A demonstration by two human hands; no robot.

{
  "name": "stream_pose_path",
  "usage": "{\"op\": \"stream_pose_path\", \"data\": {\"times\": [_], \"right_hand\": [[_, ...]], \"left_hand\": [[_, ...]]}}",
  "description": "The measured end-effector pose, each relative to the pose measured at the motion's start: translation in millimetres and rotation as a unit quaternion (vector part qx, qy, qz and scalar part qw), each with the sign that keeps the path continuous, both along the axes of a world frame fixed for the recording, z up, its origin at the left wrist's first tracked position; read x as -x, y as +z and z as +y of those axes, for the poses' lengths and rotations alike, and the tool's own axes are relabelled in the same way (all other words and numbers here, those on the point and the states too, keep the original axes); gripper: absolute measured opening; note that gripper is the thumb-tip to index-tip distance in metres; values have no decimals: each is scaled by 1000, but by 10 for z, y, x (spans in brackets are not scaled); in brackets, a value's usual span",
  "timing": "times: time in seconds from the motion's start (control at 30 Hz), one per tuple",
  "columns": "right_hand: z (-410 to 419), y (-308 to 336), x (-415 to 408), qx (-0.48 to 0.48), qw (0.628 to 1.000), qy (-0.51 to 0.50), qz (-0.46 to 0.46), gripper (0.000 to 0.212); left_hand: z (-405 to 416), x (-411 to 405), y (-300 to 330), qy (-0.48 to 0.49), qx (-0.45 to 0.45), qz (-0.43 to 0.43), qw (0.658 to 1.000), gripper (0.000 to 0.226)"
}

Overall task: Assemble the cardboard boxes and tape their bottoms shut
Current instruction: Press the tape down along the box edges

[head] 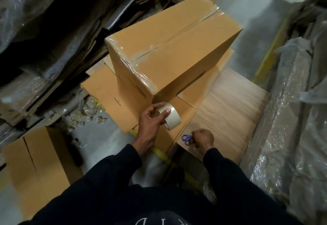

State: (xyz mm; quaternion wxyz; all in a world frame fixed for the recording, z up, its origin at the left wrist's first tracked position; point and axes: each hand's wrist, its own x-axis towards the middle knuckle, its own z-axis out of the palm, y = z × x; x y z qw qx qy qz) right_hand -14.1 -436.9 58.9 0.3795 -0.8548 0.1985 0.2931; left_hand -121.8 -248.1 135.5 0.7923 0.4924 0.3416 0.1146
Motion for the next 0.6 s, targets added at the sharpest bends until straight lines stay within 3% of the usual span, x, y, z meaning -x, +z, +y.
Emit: {"op": "stream_pose_path", "data": {"times": [0.1, 0.23, 0.43, 0.6], "right_hand": [[-30, -308, 91, 64, 998, 19, 9, 15], [76, -573, 190, 144, 989, 17, -27, 39], [112, -658, 144, 158, 987, 7, -33, 47], [79, -525, 125, 89, 994, -59, 2, 35]], "left_hand": [[-16, -5, -12, 10, 0, -4, 1000, 36], [-19, 8, -37, 7, -1, -10, 1000, 35], [-6, 33, -23, -1, 6, -15, 1000, 32], [-1, 22, -40, 0, 15, -21, 1000, 27]]}}
